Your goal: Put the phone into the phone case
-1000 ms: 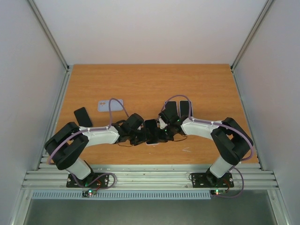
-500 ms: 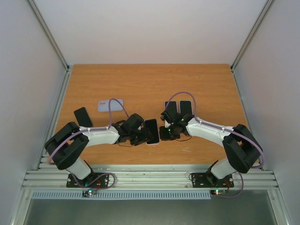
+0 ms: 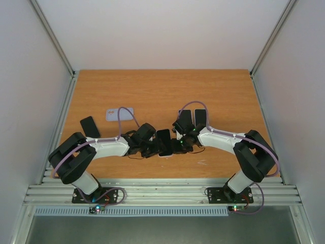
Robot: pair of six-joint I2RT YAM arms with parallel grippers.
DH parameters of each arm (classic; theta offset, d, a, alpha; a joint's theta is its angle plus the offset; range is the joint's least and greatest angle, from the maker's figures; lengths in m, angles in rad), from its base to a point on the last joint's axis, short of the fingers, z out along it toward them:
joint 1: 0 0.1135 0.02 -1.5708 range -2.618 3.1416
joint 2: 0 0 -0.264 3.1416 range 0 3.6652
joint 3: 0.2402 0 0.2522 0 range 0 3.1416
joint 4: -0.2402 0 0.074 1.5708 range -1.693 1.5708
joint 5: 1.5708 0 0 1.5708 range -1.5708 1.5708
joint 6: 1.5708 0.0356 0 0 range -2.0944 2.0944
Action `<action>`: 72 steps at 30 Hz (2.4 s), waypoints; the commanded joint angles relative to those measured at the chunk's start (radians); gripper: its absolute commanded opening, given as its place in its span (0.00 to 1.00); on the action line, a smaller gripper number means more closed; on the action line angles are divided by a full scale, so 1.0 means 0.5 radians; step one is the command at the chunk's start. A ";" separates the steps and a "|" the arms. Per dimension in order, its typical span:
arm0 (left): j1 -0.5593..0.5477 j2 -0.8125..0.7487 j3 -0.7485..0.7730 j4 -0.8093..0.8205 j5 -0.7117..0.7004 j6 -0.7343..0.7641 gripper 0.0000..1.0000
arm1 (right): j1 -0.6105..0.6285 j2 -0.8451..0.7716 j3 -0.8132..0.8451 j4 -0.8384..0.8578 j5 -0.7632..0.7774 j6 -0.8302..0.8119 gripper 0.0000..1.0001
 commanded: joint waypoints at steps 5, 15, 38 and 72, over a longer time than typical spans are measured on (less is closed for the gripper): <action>-0.008 0.068 -0.052 0.006 0.001 -0.003 0.58 | 0.060 0.211 0.097 -0.075 0.122 0.000 0.01; 0.124 -0.037 -0.170 0.051 0.016 -0.084 0.58 | 0.178 0.518 0.246 -0.321 0.543 -0.015 0.01; 0.393 0.052 0.232 -0.313 -0.001 0.288 0.65 | -0.220 0.366 0.742 -0.329 -0.163 -0.627 0.23; 0.393 0.616 0.719 -0.628 0.092 0.511 0.51 | -0.347 1.033 1.039 -0.610 0.194 -0.696 0.01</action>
